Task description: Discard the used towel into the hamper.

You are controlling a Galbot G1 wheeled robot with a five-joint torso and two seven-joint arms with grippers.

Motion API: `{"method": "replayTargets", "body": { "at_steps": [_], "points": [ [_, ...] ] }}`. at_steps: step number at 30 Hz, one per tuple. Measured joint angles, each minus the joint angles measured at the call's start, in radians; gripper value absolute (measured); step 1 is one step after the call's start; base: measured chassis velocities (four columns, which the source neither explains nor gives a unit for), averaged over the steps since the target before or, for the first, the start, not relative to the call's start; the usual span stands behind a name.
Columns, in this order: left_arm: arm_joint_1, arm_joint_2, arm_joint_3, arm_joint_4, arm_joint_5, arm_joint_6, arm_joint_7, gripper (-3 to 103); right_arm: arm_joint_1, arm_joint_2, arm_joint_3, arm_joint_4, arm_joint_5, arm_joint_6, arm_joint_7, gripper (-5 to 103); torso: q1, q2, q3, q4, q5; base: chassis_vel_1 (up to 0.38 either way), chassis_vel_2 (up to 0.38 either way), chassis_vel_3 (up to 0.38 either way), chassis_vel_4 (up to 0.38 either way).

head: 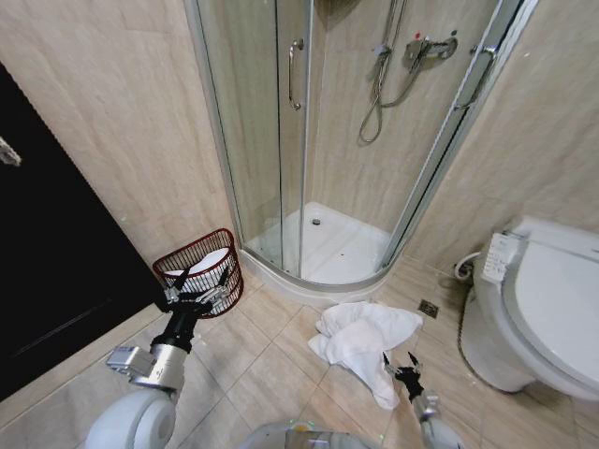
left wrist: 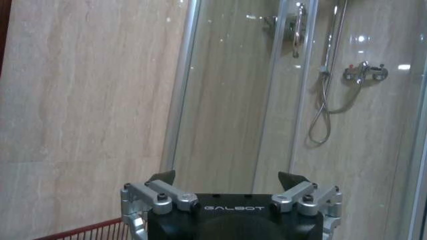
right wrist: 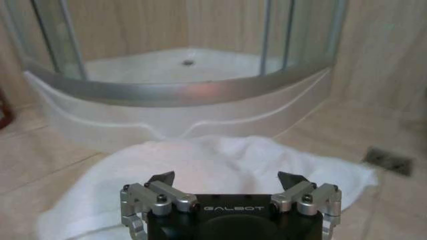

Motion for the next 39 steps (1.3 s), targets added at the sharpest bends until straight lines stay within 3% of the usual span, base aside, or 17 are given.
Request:
{"method": "replayTargets", "body": {
  "at_steps": [3, 8, 12, 20, 23, 33, 39],
  "points": [
    [0.000, 0.000, 0.000, 0.000, 0.000, 0.000, 0.000, 100, 0.004, 0.005, -0.005, 0.059, -0.003, -0.099, 0.007, 100, -0.006, -0.016, -0.010, 0.0000, 0.0000, 0.000, 0.000, 0.000, 0.000],
    [0.000, 0.000, 0.000, 0.000, 0.000, 0.000, 0.000, 100, 0.026, 0.010, -0.023, 0.071, -0.012, -0.185, 0.066, 100, -0.013, -0.036, -0.022, 0.0001, 0.0000, 0.000, 0.000, 0.000, 0.000],
    [0.000, 0.000, 0.000, 0.000, 0.000, 0.000, 0.000, 100, 0.029, 0.013, -0.047, 0.111, -0.016, -0.240, 0.053, 100, -0.019, -0.052, -0.032, 0.0000, 0.0000, 0.000, 0.000, 0.000, 0.000],
    [0.000, 0.000, 0.000, 0.000, 0.000, 0.000, 0.000, 100, 0.069, 0.018, -0.094, 0.148, -0.065, -0.303, 0.054, 100, -0.030, -0.081, -0.051, 0.0001, -0.0003, 0.000, 0.000, 0.000, 0.000],
    [0.000, 0.000, 0.000, 0.000, 0.000, 0.000, 0.000, 100, 0.096, 0.022, -0.123, 0.132, -0.094, -0.335, 0.113, 100, -0.035, -0.096, -0.061, 0.0001, 0.0001, 0.000, 0.000, 0.000, 0.000],
    [0.000, 0.000, 0.000, 0.000, 0.000, 0.000, 0.000, 100, 0.166, 0.022, -0.151, 0.069, -0.090, -0.409, 0.164, 100, -0.049, -0.134, -0.085, 0.0001, -0.0003, 0.000, 0.000, 0.000, 0.000],
    [0.000, 0.000, 0.000, 0.000, 0.000, 0.000, 0.000, 100, 0.183, 0.033, -0.174, 0.060, -0.097, -0.414, 0.198, 100, -0.056, -0.153, -0.097, -0.0001, 0.0000, 0.000, 0.000, 0.000, 0.000]
  ]
}}
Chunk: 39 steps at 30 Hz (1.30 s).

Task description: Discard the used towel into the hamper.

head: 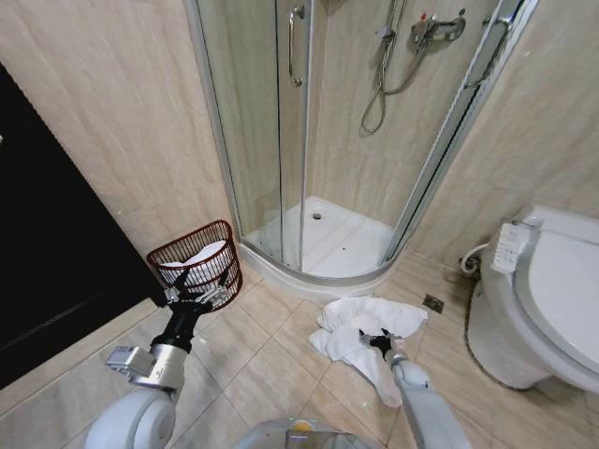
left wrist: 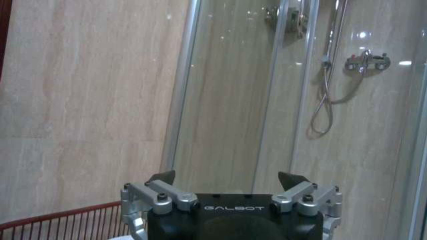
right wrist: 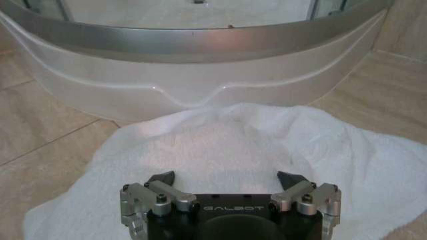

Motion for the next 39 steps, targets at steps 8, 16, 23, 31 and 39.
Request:
{"method": "replayTargets", "body": {
  "at_steps": [8, 16, 23, 31, 39],
  "points": [
    [0.000, 0.000, 0.000, 0.000, 0.000, 0.000, 0.000, 100, 0.037, -0.013, 0.001, -0.074, -0.038, -0.040, 0.015, 100, -0.009, -0.035, -0.026, 0.0002, -0.0001, 0.000, 0.000, 0.000, 0.000],
    [0.000, 0.000, 0.000, 0.000, 0.000, 0.000, 0.000, 100, 0.037, -0.019, 0.008, -0.089, -0.013, -0.057, -0.003, 100, -0.016, -0.061, -0.045, 0.0001, -0.0001, 0.000, 0.000, 0.000, 0.000],
    [0.000, 0.000, 0.000, 0.000, 0.000, 0.000, 0.000, 100, 0.018, -0.024, 0.010, -0.068, -0.002, -0.037, -0.017, 82, -0.016, -0.063, -0.047, 0.0001, 0.0002, 0.000, 0.000, 0.000, 0.000],
    [0.000, 0.000, 0.000, 0.000, 0.000, 0.000, 0.000, 100, -0.005, -0.031, 0.024, -0.027, 0.013, -0.027, -0.023, 58, -0.015, -0.059, -0.044, 0.0001, 0.0002, 0.000, 0.000, 0.000, 0.000],
    [0.000, 0.000, 0.000, 0.000, 0.000, 0.000, 0.000, 100, -0.043, -0.027, 0.046, 0.034, 0.004, 0.008, -0.027, 38, -0.014, -0.057, -0.042, 0.0001, 0.0001, 0.000, 0.000, 0.000, 0.000]
  ]
}}
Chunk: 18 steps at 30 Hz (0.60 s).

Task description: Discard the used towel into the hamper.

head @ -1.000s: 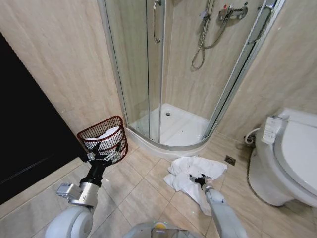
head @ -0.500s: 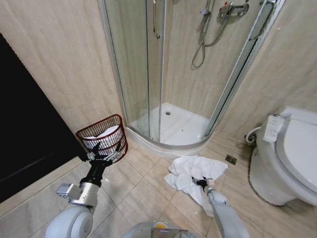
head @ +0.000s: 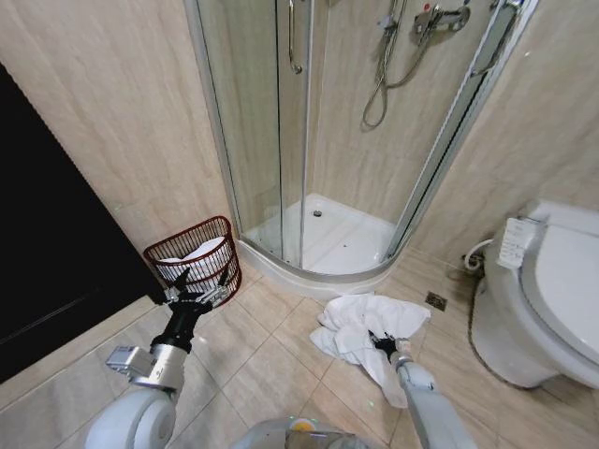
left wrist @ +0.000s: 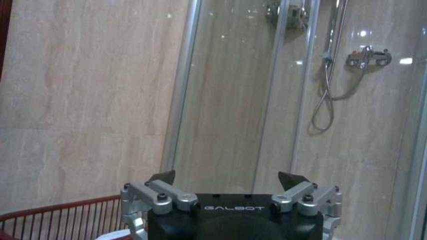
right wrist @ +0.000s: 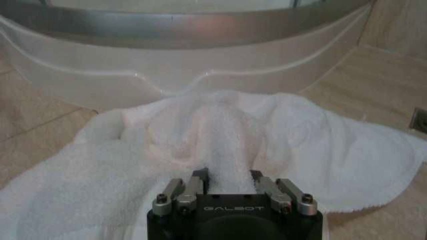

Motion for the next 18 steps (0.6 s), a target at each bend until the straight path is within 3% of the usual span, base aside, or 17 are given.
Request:
{"method": "replayTargets", "body": {
  "at_steps": [7, 9, 10, 13, 18],
  "points": [
    [0.000, 0.000, 0.000, 0.000, 0.000, 0.000, 0.000, 100, -0.070, 0.014, 0.035, 0.147, -0.011, 0.004, 0.015, 19, 0.001, 0.002, 0.001, 0.0001, -0.0001, 0.000, 0.000, 0.000, 0.000],
    [0.000, 0.000, 0.000, 0.000, 0.000, 0.000, 0.000, 100, -0.102, 0.014, 0.044, 0.210, -0.008, 0.004, 0.022, 19, 0.001, 0.002, 0.001, 0.0000, -0.0001, 0.000, 0.000, 0.000, 0.000],
    [0.000, 0.000, 0.000, 0.000, 0.000, 0.000, 0.000, 100, -0.115, 0.014, 0.047, 0.234, -0.005, 0.004, 0.024, 11, 0.001, 0.002, 0.001, 0.0000, -0.0002, 0.000, 0.000, 0.000, 0.000],
    [0.000, 0.000, 0.000, 0.000, 0.000, 0.000, 0.000, 100, -0.179, 0.021, 0.066, 0.353, 0.014, 0.003, 0.039, 4, 0.001, 0.003, 0.002, -0.0001, 0.0000, 0.000, 0.000, 0.000, 0.000],
    [0.000, 0.000, 0.000, 0.000, 0.000, 0.000, 0.000, 100, -0.282, 0.026, 0.089, 0.512, 0.046, 0.004, 0.045, 2, 0.001, 0.003, 0.002, -0.0001, -0.0001, 0.000, 0.000, 0.000, 0.000]
  ]
}}
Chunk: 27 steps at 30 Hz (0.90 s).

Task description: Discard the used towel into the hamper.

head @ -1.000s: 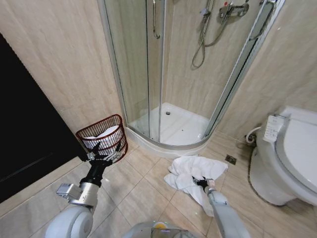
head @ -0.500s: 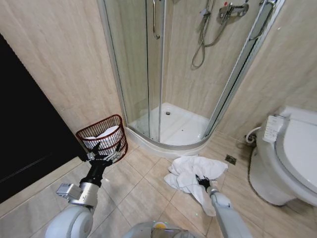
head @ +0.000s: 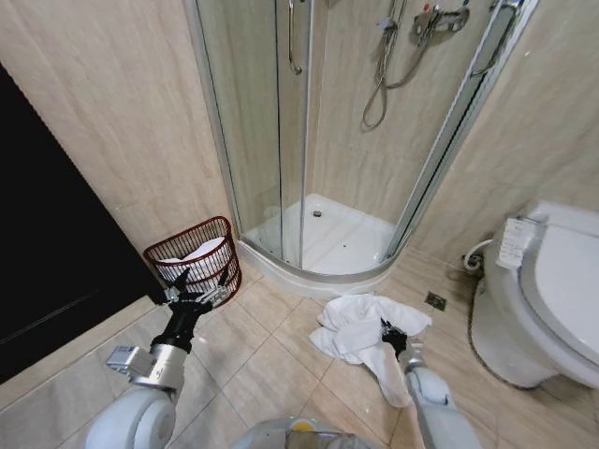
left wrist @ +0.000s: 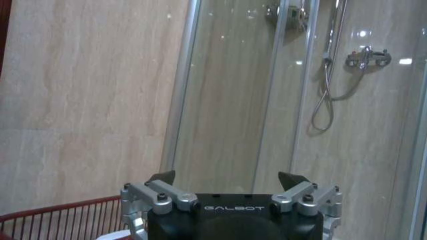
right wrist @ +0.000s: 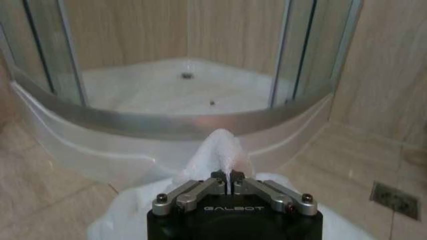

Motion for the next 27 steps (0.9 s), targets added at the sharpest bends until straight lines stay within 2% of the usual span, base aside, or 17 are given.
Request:
{"method": "replayTargets", "body": {
  "at_steps": [5, 14, 18, 23, 27],
  "points": [
    [0.000, 0.000, 0.000, 0.000, 0.000, 0.000, 0.000, 100, -0.062, 0.001, 0.017, 0.114, 0.020, 0.031, 0.012, 2, 0.000, 0.000, 0.000, 0.0000, 0.0003, 0.000, 0.000, 0.000, 0.000],
    [0.000, 0.000, 0.000, 0.000, 0.000, 0.000, 0.000, 100, -0.172, 0.000, 0.058, 0.389, 0.065, 0.131, 0.019, 2, 0.000, 0.001, 0.001, 0.0000, -0.0001, 0.000, 0.000, 0.000, 0.000],
    [0.000, 0.000, 0.000, 0.000, 0.000, 0.000, 0.000, 100, -0.203, -0.008, 0.103, 0.498, 0.100, 0.180, 0.055, 2, 0.000, 0.001, 0.001, 0.0002, 0.0002, 0.000, 0.000, 0.000, 0.000],
    [0.000, 0.000, 0.000, 0.000, 0.000, 0.000, 0.000, 100, -0.208, -0.041, 0.175, 0.590, 0.176, 0.185, 0.121, 2, 0.001, 0.001, 0.001, 0.0001, -0.0001, 0.000, 0.000, 0.000, 0.000],
    [0.000, 0.000, 0.000, 0.000, 0.000, 0.000, 0.000, 100, -0.194, -0.062, 0.208, 0.642, 0.211, 0.177, 0.136, 2, 0.001, 0.002, 0.001, 0.0001, 0.0003, 0.000, 0.000, 0.000, 0.000]
  ]
}}
